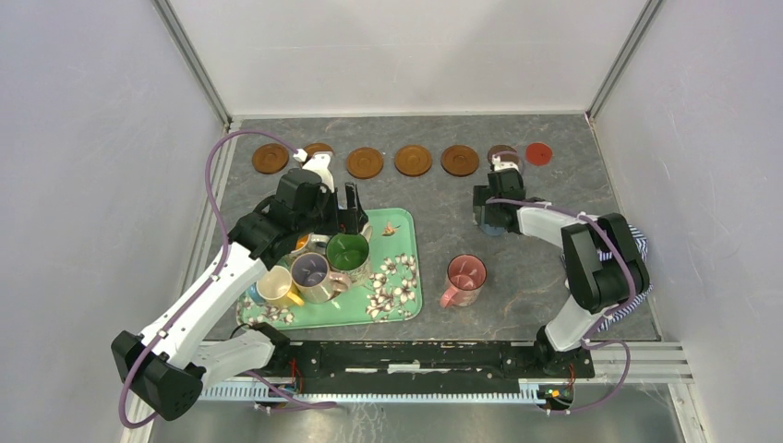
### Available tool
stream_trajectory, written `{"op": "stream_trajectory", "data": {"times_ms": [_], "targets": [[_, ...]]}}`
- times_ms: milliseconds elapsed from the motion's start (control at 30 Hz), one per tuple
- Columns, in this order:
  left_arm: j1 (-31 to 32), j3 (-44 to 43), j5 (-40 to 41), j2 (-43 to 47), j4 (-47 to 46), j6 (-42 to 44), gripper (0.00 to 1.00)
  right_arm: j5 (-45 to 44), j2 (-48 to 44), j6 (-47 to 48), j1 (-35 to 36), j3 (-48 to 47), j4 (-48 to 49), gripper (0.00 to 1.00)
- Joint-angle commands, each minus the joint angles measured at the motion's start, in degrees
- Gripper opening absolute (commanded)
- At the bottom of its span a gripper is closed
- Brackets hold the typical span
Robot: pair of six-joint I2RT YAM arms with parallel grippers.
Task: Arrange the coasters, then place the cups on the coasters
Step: Move the coaster to the center of the board.
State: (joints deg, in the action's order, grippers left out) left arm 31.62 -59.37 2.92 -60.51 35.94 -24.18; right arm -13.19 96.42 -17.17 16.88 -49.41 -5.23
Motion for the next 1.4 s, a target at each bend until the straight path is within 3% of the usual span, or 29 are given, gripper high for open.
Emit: {"op": "stream_trajectory", "data": {"times_ms": [0,267,567,1100,1367], "targets": [[0.1,-2.3,0.2,0.7,-0.4,-0.6,1.0,-1.1,1.1,-0.8,-3.9,1.0,-3.9,0.85],[0.1,-2.2,-0.1,1.7,-0.4,0.3,1.0,-1.8,2.9,-0.7,-11.4,-2.2,-5.2,0.85],[0.1,-1.3,-0.2,4.3,-2.0,1.2,1.0,-4.0,8.6,-2.0,-20.8,-12.4,-9.0,0.85],[0.1,-0.7,-1.8,6.2,-4.3,3.5,1.0,-5.1,23.4,-4.5,-29.8,-35.7,-16.9,0.86],[0.1,-0.5,-2.2,6.3,-4.9,3.7,1.0,-3.9,26.6,-4.0,-31.7,-42.3,-18.6,0.87]]}}
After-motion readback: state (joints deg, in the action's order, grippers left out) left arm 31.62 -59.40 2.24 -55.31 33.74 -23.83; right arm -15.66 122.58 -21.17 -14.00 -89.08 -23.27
